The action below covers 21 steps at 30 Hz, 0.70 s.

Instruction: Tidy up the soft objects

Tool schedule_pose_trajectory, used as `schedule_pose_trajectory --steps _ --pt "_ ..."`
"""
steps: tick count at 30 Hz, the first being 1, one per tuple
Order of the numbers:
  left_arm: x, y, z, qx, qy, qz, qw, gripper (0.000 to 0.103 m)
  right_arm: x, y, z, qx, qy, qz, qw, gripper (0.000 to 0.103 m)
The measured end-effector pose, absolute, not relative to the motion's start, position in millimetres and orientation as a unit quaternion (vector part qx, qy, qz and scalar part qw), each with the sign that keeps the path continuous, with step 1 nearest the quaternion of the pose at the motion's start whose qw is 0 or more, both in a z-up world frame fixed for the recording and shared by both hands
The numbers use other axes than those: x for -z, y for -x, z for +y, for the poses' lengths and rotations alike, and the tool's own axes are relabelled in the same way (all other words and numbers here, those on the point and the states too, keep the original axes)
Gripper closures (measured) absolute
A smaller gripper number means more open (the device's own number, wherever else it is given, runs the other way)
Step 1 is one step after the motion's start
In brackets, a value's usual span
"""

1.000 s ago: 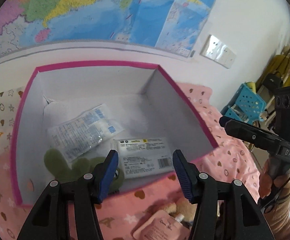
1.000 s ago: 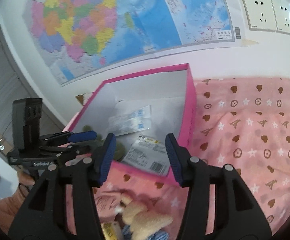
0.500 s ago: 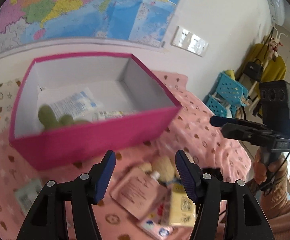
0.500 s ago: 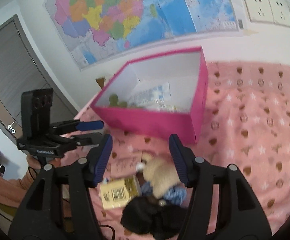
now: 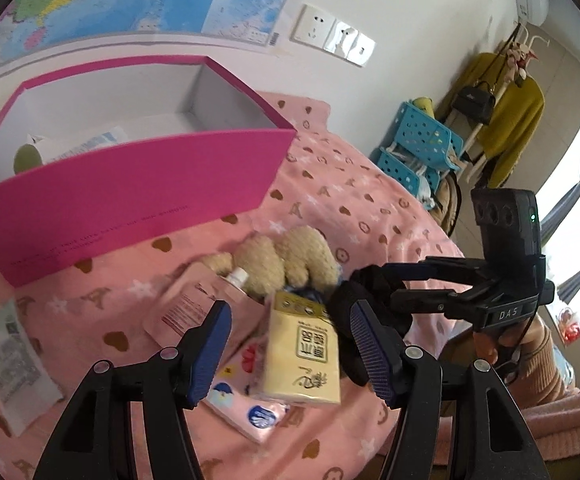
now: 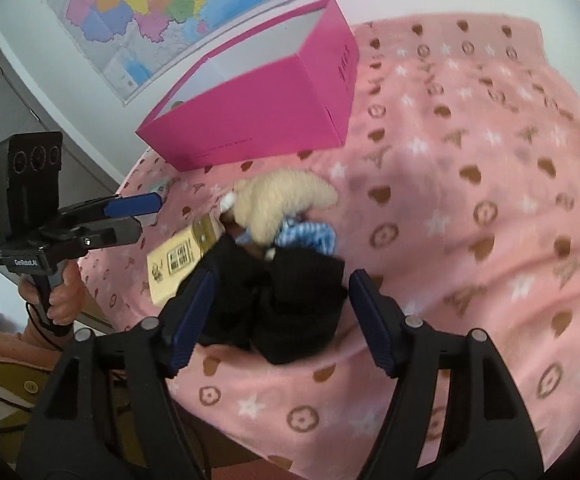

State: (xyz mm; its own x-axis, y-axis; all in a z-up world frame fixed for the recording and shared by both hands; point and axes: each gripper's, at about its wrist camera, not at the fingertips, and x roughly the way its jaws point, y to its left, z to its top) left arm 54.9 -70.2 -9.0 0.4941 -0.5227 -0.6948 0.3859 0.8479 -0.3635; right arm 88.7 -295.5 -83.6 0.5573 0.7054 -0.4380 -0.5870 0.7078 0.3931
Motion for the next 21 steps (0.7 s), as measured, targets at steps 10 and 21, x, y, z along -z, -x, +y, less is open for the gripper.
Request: schedule_pose_trajectory --steps 10,21 --pt "15 -50 -81 0.278 0.076 0.438 0.851 0.040 83 -81 -300 -0.374 -0.131 0.269 0.878 0.082" --pt "6 -43 -102 0.357 0.087 0.427 0.826 0.031 20 -54 -306 -0.384 -0.116 0.189 0.896 0.087"
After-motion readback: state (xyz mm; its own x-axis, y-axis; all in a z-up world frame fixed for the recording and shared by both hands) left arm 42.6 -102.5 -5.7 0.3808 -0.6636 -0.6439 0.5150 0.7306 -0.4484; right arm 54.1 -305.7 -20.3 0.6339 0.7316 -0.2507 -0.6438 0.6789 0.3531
